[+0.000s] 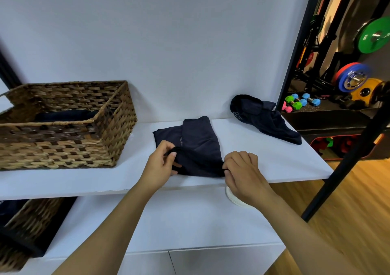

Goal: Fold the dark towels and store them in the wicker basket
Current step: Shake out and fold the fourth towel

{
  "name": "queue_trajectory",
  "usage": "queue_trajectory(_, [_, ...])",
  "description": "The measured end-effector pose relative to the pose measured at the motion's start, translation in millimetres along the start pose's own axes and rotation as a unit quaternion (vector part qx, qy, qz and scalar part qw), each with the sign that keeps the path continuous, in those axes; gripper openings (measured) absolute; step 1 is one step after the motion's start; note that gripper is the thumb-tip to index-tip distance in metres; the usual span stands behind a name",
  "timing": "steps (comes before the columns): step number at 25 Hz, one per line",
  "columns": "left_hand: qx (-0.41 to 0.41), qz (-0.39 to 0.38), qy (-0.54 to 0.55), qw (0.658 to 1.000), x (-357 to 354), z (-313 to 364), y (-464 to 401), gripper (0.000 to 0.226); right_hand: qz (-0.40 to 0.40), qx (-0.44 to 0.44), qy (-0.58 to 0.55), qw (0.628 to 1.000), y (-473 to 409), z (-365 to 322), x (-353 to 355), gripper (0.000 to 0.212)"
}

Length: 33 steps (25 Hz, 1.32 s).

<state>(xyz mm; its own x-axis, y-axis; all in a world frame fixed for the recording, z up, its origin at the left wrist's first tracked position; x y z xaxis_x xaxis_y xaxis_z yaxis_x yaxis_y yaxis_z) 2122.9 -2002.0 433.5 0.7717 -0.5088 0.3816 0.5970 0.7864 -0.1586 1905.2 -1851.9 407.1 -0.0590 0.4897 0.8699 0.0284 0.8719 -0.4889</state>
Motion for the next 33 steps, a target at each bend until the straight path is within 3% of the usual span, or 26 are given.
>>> queue_trajectory(6, [0.007, 0.018, 0.016, 1.0, -2, -5, 3, 0.009, 0.009, 0.007, -0.037, 0.999, 9, -4, -3, 0.012])
queue_trajectory(11, [-0.036, 0.033, 0.043, 0.998, 5, 8, -1, 0.013, -0.052, 0.047, 0.06, 0.996, 14, 5, -8, 0.023])
queue_trajectory(15, [-0.052, 0.015, 0.0, 0.999, 6, 21, -2, 0.015, -0.048, 0.07, 0.048, 0.995, 5, 0, -6, 0.012])
queue_trajectory(22, [-0.098, 0.063, -0.097, 0.988, 42, 73, -19, 0.019, -0.011, -0.032, 0.079, 0.996, -59, 9, 78, 0.029])
queue_trajectory(27, [-0.151, 0.158, -0.055, 0.974, 78, 152, -50, 0.018, 0.011, -0.059, -0.109, 0.992, -123, 8, 157, 0.02])
queue_trajectory(29, [-0.15, 0.168, -0.051, 0.973, 91, 174, -59, 0.007, -0.004, -0.086, -0.179, 0.98, -143, 9, 177, 0.016])
queue_trajectory(33, [-0.136, 0.187, -0.057, 0.971, 104, 202, -63, 0.004, 0.053, -0.078, -0.269, 0.959, -171, 8, 198, 0.015])
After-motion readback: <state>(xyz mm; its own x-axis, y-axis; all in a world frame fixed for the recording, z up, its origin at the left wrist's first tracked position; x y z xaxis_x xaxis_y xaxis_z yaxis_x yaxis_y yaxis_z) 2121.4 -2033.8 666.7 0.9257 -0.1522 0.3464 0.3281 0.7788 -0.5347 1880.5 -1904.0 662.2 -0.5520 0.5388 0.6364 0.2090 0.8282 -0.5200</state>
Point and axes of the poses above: each hand's wrist, its own y-axis away from the middle knuckle, its own x-axis out of the back of the hand, z = x × y, the point moved 1 cm from there along -y, towards the middle knuckle, and after that the axes turned 5 degrees about -z, right-handed, at the moved point
